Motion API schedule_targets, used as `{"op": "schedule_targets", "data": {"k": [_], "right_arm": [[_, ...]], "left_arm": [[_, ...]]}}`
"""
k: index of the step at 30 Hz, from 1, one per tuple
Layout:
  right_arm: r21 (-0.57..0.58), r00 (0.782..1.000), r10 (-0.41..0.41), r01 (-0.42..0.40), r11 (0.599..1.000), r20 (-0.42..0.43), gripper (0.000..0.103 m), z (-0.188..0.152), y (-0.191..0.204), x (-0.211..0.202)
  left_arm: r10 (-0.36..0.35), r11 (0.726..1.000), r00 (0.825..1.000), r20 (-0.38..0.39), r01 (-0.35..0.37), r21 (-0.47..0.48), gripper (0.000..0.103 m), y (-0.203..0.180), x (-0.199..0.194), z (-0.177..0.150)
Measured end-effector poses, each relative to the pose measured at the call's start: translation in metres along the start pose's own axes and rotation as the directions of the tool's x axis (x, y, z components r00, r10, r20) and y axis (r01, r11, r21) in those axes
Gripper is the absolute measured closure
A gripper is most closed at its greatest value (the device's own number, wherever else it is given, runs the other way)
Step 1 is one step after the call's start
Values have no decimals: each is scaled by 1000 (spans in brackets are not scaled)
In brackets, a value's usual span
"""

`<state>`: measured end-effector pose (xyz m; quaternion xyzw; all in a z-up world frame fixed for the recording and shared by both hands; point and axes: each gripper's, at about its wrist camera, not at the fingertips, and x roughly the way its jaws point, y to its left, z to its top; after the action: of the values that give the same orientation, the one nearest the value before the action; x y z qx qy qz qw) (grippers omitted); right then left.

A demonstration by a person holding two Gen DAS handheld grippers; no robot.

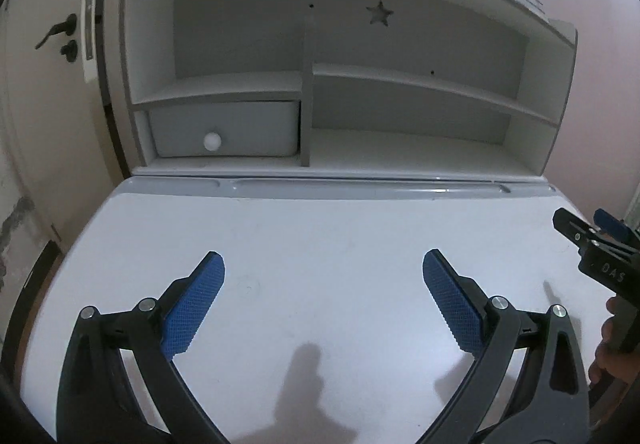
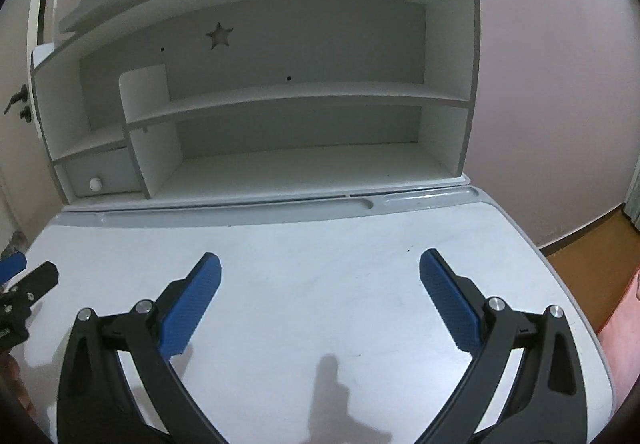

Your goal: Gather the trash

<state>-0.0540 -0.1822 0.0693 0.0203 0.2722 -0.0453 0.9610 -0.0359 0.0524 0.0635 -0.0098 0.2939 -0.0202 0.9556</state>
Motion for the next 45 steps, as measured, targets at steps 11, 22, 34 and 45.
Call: {"op": "schedule_targets", "data": {"k": [11, 22, 34, 45], "right_arm": [[-33, 997, -80, 79, 996, -19, 7, -5, 3, 3], [-30, 997, -66, 65, 997, -27, 7, -4, 3, 3], [-84, 996, -87, 87, 993, 4, 7, -4, 14, -3], [-63, 996, -87, 86, 994, -8, 7, -4, 9, -2]], "left_arm": [[40, 996, 999, -23, -38, 77, 7, -4, 17, -6], [90, 996, 993, -71, -88, 28, 7, 4, 23, -8], [104, 994, 991, -80, -103, 22, 7, 7, 25, -7], [106, 994, 992, -74, -105, 25, 7, 6, 22, -8]]}}
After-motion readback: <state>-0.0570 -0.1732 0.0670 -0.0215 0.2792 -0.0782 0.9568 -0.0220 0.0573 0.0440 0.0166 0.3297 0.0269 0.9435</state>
